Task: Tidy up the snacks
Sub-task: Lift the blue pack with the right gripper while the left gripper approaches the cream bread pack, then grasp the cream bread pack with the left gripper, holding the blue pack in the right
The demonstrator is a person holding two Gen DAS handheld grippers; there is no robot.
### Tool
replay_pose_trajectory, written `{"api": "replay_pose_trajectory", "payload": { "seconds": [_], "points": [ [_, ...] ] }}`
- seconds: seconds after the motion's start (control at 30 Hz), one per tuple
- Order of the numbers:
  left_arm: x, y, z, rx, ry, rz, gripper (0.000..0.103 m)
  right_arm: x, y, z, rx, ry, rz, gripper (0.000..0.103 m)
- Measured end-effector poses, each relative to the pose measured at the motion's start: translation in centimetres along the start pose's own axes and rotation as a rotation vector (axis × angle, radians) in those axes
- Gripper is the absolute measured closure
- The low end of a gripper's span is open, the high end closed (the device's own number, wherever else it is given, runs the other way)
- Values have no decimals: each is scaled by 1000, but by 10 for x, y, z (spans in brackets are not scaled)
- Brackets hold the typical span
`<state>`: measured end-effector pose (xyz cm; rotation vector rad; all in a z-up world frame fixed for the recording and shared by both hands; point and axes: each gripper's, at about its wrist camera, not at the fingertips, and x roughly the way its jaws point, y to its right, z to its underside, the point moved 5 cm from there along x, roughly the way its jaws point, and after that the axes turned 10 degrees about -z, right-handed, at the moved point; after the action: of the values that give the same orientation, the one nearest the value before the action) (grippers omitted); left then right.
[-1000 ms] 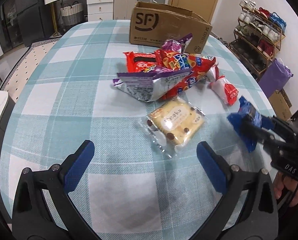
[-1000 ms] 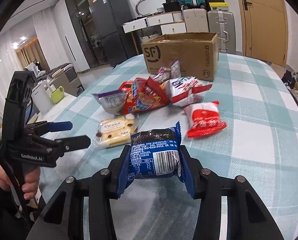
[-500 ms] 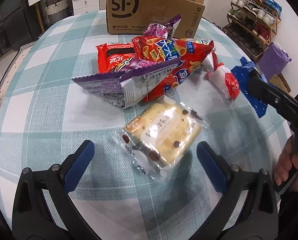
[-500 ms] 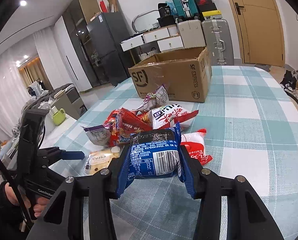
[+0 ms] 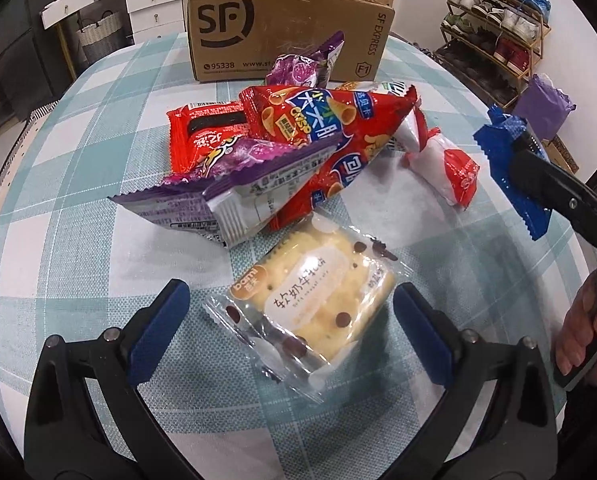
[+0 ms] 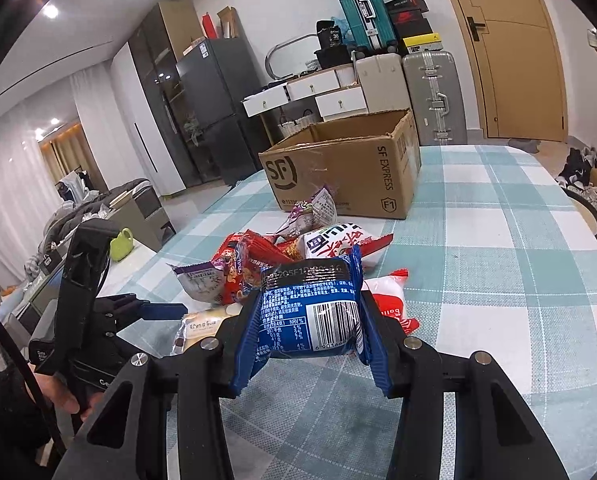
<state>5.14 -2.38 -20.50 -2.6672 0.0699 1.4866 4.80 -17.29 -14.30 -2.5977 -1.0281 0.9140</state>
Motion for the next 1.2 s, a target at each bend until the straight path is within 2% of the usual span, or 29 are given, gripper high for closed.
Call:
{"api": "replay_pose_trajectory", "payload": {
  "seconds": [0.37,0.63,0.87,1.13,1.2],
  "points": [
    [-15,5,9,23,19,53,30,-3,4,0,28,10,-15,55],
    [-24,13,19,55,15,60,38,-7,22,0,128,33,-52,55],
    [-31,18,26,71,20,54,39,-8,20,-2,117,42,-51,55],
    [-43,12,28,32,34,82,40,-9,21,-2,132,51,-58,55],
    [-48,9,26,23,47,81,44,-10,22,-2,136,54,-65,55]
  ]
}}
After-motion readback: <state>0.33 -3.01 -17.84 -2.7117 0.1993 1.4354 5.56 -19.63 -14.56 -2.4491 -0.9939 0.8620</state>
